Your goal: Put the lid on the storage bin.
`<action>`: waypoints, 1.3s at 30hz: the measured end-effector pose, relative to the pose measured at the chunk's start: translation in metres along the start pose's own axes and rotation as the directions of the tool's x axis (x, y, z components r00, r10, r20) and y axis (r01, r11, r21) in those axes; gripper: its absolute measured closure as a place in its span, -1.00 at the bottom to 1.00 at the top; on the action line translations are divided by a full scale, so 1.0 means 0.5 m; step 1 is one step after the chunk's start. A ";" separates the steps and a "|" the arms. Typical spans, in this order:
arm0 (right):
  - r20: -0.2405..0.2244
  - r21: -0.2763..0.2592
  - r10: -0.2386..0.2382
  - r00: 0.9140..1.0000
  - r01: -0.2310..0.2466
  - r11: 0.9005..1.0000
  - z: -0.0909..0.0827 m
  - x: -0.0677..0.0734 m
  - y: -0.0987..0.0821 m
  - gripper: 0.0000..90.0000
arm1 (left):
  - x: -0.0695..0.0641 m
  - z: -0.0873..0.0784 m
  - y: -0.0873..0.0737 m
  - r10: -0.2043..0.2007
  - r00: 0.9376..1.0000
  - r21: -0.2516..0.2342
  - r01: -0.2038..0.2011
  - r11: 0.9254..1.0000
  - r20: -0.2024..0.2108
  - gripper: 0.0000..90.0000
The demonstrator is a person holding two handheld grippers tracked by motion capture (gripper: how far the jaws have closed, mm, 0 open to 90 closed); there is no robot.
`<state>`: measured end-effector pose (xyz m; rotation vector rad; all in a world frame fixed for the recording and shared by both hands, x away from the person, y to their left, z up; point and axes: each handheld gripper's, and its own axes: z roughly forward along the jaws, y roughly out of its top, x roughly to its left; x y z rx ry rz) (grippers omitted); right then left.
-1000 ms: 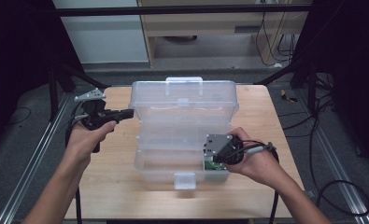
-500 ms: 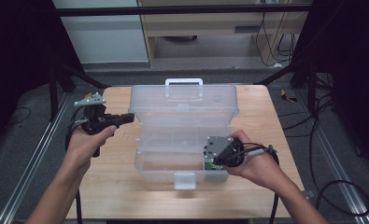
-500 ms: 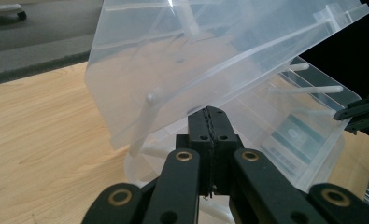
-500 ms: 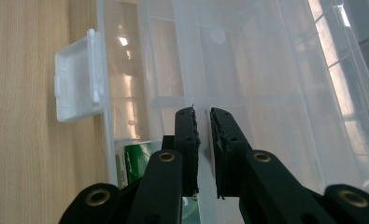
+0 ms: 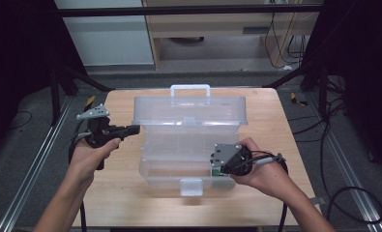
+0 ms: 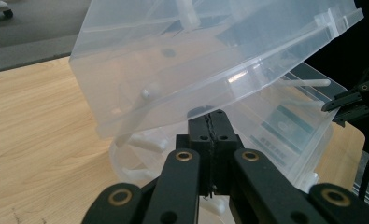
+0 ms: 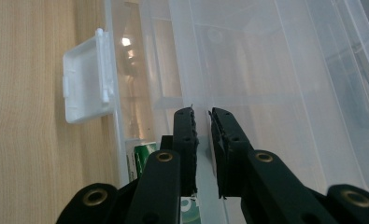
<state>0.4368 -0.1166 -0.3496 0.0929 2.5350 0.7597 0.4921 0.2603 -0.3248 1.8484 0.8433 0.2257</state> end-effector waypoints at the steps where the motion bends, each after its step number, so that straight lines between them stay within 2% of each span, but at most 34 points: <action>1: 0.003 -0.003 0.001 1.000 -0.001 1.000 0.000 0.001 -0.001 0.78 | 0.000 0.000 -0.001 0.003 1.000 0.001 -0.003 1.000 0.002 1.00; 5: 0.008 0.000 0.012 1.000 -0.012 1.000 -0.003 0.002 0.000 0.72 | -0.004 -0.002 -0.008 -0.002 1.000 0.018 0.002 1.000 -0.006 1.00; 10: 0.020 -0.020 0.033 0.999 -0.033 0.999 -0.016 0.006 0.001 0.61 | -0.009 0.002 -0.017 0.011 1.000 0.027 -0.010 1.000 -0.009 1.00; 19: 0.052 -0.058 0.083 0.995 -0.080 0.995 -0.053 0.011 -0.003 0.45 | -0.016 0.001 -0.032 0.013 1.000 0.030 -0.013 0.999 -0.006 1.00; 24: 0.069 -0.068 0.107 0.992 -0.103 0.992 -0.068 0.014 -0.016 0.25 | -0.022 0.000 -0.040 0.026 1.000 0.044 -0.026 0.999 -0.013 1.00; 28: 0.087 -0.092 0.155 0.984 -0.147 0.985 -0.081 0.014 -0.030 0.10 | -0.024 -0.001 -0.047 0.023 1.000 0.045 -0.022 0.999 -0.007 1.00; 33: 0.114 -0.091 0.192 0.975 -0.182 0.979 -0.086 0.014 -0.050 -0.05 | -0.025 -0.001 -0.054 0.028 1.000 0.047 -0.028 0.999 -0.007 1.00; 39: 0.126 -0.102 0.236 0.964 -0.224 0.969 -0.097 0.016 -0.072 -0.20 | -0.028 -0.001 -0.059 0.033 0.999 0.046 -0.033 0.998 -0.009 1.00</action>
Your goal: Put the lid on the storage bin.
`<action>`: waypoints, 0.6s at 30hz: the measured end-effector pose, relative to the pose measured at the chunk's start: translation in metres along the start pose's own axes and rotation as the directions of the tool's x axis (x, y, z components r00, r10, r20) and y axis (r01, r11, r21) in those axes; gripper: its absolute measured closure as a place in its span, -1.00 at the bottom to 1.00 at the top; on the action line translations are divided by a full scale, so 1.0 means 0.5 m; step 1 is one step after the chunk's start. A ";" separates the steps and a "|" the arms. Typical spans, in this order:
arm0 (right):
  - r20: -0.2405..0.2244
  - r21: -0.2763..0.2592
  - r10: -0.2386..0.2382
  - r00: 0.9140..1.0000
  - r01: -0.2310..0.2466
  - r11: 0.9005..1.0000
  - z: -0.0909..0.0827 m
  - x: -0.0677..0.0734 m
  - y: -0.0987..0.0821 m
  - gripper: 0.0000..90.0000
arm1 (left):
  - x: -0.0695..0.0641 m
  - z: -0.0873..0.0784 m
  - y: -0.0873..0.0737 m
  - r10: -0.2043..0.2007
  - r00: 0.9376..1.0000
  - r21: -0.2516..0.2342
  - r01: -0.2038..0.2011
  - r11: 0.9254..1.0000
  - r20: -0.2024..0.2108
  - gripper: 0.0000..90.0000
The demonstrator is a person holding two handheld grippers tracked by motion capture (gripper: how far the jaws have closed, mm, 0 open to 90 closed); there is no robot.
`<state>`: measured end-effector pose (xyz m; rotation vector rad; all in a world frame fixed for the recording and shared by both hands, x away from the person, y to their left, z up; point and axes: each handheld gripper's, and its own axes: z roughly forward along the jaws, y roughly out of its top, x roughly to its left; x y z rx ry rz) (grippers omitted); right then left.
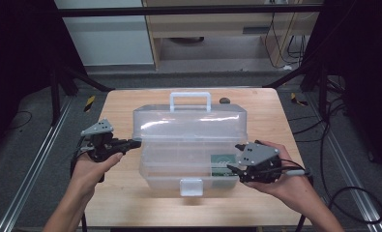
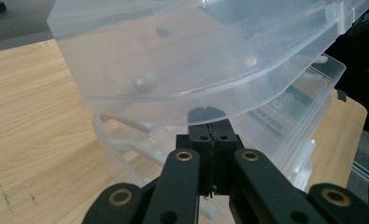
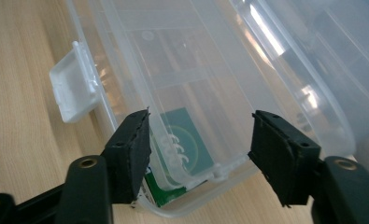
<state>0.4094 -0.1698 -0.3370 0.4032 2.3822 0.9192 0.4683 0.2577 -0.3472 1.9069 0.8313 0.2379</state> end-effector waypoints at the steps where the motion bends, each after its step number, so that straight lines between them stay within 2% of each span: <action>1: 0.004 0.004 0.012 1.000 -0.012 1.000 -0.003 -0.001 -0.004 -0.22 | 0.000 0.000 -0.002 -0.002 1.000 -0.003 0.002 1.000 0.000 1.00; 5: 0.024 0.010 0.056 0.998 -0.056 0.998 -0.012 -0.006 -0.023 -0.45 | 0.000 0.000 -0.009 -0.007 1.000 -0.006 0.007 1.000 0.006 1.00; 9: 0.055 0.017 0.128 0.990 -0.129 0.991 -0.017 -0.016 -0.047 -0.62 | 0.000 0.003 -0.014 -0.005 1.000 -0.005 0.005 1.000 0.007 1.00; 12: 0.085 0.006 0.188 0.978 -0.189 0.982 -0.020 -0.028 -0.066 -0.70 | 0.000 0.003 -0.018 -0.005 1.000 -0.009 0.005 1.000 0.009 1.00; 15: 0.115 0.000 0.227 0.967 -0.229 0.973 -0.020 -0.039 -0.083 -0.75 | 0.001 0.004 -0.023 -0.010 1.000 -0.011 0.010 1.000 0.009 1.00; 18: 0.145 -0.026 0.271 0.951 -0.270 0.962 -0.017 -0.048 -0.101 -0.76 | 0.003 0.005 -0.029 -0.013 1.000 -0.010 0.013 1.000 0.006 1.00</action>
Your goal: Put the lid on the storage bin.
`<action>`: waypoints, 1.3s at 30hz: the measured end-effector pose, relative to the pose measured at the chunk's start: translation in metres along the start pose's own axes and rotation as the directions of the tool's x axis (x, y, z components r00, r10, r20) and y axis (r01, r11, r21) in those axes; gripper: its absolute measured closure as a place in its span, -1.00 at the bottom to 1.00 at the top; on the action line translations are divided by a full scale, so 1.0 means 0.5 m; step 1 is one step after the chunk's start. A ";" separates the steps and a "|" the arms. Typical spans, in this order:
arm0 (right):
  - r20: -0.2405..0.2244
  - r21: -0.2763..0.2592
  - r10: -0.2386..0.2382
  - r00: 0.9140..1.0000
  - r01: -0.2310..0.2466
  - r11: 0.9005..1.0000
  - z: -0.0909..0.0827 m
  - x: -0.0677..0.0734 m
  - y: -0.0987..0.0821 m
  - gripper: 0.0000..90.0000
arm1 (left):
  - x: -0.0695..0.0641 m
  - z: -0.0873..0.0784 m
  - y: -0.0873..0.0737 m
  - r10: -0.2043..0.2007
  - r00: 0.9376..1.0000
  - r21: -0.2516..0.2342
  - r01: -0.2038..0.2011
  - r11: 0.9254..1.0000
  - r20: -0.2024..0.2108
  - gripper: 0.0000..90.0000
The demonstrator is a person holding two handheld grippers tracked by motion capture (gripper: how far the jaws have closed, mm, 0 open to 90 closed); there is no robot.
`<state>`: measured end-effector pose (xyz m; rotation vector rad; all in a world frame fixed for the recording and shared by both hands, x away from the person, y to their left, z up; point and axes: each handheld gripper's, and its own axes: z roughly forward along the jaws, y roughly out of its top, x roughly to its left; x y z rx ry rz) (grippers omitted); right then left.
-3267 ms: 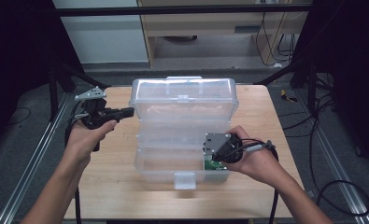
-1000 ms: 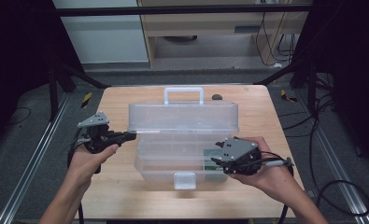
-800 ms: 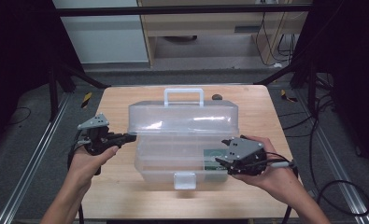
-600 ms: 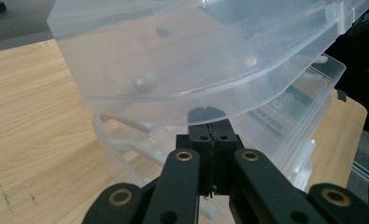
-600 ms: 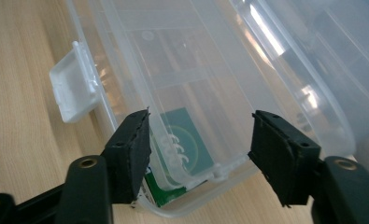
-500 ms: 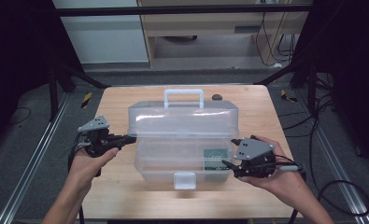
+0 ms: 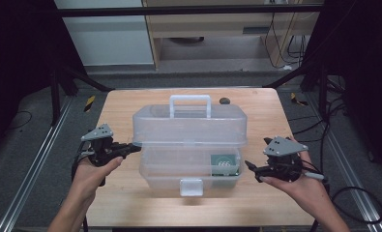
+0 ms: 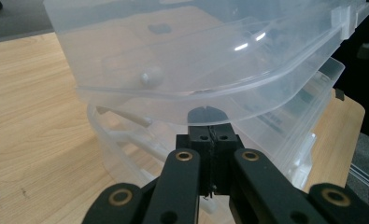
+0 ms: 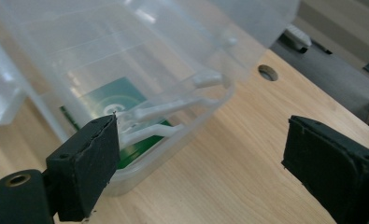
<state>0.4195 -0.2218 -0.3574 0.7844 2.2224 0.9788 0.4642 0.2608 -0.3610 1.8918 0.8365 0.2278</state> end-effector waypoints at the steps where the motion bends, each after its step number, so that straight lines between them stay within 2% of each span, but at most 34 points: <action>1: 0.012 -0.008 0.014 1.000 -0.014 1.000 0.001 -0.005 -0.005 -0.76 | 0.001 0.000 -0.002 0.000 1.000 0.000 0.000 1.000 0.000 1.00; 4: 0.062 -0.013 0.061 0.996 -0.060 0.998 0.006 -0.020 -0.021 -0.78 | 0.004 0.002 -0.006 -0.003 1.000 -0.001 0.003 1.000 -0.001 1.00; 11: 0.125 -0.003 0.134 0.983 -0.134 0.991 0.028 -0.038 -0.052 -0.72 | 0.005 0.001 -0.014 0.006 1.000 0.005 -0.006 1.000 -0.008 1.00; 12: 0.132 0.001 0.147 0.980 -0.148 0.989 0.033 -0.041 -0.057 -0.67 | 0.004 0.001 -0.016 0.007 1.000 0.005 -0.007 1.000 -0.008 1.00; 22: 0.177 0.015 0.221 0.959 -0.227 0.974 0.066 -0.059 -0.101 -0.67 | 0.003 0.001 -0.030 0.007 1.000 0.002 -0.007 1.000 -0.005 1.00; 39: 0.176 0.054 0.236 0.956 -0.248 0.967 0.084 -0.060 -0.133 -0.67 | -0.003 -0.002 -0.057 0.021 1.000 0.005 -0.021 1.000 -0.018 1.00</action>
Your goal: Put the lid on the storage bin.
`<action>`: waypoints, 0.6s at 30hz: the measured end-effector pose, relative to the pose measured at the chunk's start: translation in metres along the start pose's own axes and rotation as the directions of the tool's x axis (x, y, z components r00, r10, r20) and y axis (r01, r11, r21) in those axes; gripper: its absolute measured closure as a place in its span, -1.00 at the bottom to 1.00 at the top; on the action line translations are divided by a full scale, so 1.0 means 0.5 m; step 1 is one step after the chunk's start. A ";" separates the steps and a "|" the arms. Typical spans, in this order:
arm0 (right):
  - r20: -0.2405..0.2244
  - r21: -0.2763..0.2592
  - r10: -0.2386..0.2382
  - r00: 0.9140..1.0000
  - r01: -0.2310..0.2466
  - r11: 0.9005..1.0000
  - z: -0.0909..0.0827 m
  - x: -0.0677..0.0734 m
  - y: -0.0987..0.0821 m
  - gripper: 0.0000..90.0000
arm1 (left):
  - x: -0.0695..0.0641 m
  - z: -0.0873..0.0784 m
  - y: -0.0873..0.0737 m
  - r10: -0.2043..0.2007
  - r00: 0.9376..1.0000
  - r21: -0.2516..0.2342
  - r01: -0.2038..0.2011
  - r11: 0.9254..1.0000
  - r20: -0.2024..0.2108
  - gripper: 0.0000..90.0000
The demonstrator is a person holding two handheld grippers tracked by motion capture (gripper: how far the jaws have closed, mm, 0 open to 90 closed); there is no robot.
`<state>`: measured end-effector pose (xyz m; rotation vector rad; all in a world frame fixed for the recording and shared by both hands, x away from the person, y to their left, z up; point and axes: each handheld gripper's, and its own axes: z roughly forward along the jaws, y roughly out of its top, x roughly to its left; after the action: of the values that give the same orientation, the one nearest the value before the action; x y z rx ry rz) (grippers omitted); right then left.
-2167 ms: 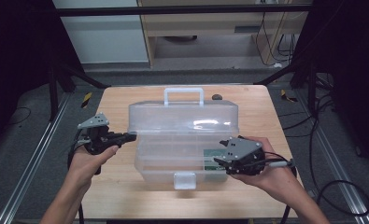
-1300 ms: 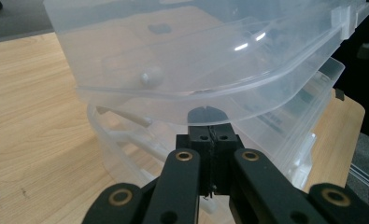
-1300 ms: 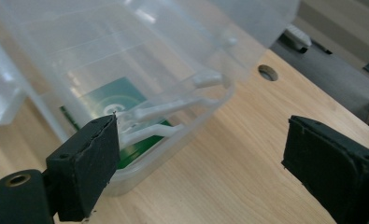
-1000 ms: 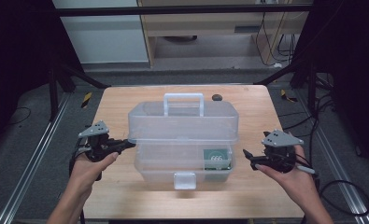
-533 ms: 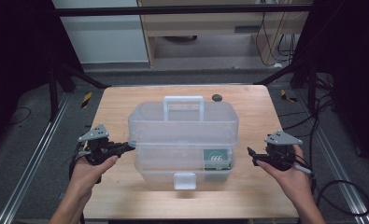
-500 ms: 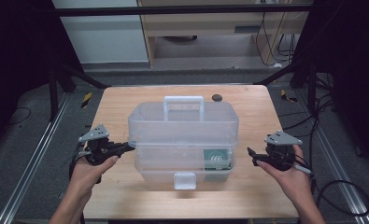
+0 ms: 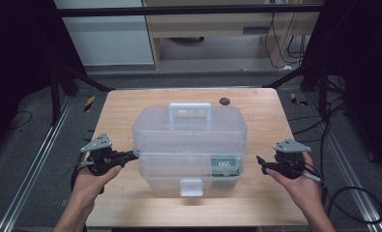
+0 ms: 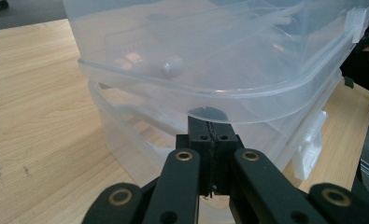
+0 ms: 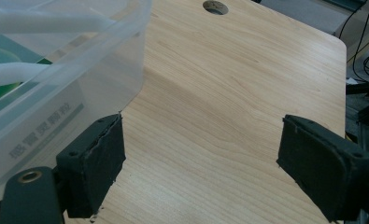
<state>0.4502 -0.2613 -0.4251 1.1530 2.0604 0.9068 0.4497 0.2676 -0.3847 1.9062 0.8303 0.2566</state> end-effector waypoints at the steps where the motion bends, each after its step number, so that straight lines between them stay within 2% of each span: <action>1: 0.000 0.001 0.000 1.000 0.000 1.000 0.000 -0.001 -0.002 -0.67 | 0.000 0.000 -0.002 0.001 1.000 0.003 -0.001 1.000 -0.001 1.00; 8: 0.002 0.006 0.007 1.000 -0.007 1.000 0.000 0.000 -0.007 -0.67 | -0.005 0.002 -0.022 0.013 1.000 0.019 -0.013 1.000 -0.014 1.00; 18: -0.002 0.014 0.010 1.000 -0.010 1.000 0.014 0.005 -0.017 -0.67 | -0.005 0.005 -0.054 -0.010 1.000 0.033 0.009 0.999 0.005 1.00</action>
<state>0.4504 -0.2603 -0.4363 1.1714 2.0677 0.9001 0.4375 0.2715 -0.4086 1.9326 0.8447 0.2332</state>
